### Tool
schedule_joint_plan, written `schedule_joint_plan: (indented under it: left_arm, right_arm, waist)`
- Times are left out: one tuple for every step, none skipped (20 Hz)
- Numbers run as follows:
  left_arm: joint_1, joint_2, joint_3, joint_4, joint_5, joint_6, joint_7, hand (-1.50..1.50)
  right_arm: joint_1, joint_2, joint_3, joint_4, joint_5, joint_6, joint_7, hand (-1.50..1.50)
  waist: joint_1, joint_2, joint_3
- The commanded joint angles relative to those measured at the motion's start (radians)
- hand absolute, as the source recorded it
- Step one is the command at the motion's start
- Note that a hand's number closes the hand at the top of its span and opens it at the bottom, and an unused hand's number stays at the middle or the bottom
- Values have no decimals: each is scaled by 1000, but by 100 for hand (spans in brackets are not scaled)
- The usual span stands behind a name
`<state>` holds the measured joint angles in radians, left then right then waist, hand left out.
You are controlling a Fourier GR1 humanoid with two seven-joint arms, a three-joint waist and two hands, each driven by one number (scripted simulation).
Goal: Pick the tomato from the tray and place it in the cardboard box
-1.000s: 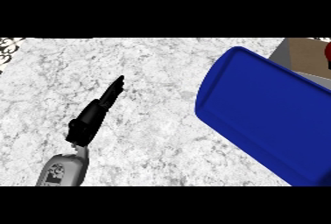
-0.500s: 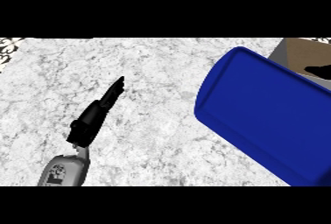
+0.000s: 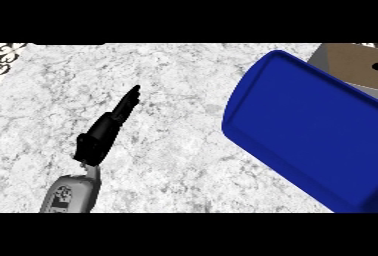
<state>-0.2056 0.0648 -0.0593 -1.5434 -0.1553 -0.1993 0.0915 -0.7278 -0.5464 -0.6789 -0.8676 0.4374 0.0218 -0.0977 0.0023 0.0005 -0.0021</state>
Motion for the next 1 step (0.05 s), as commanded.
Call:
schedule_joint_plan:
  left_arm:
    - [35,-10,-8,15,-3,2,-40,0]
  right_arm:
    - [26,-44,-121,33,-142,45,-59,-150]
  waist:
    - [-5,0,3]
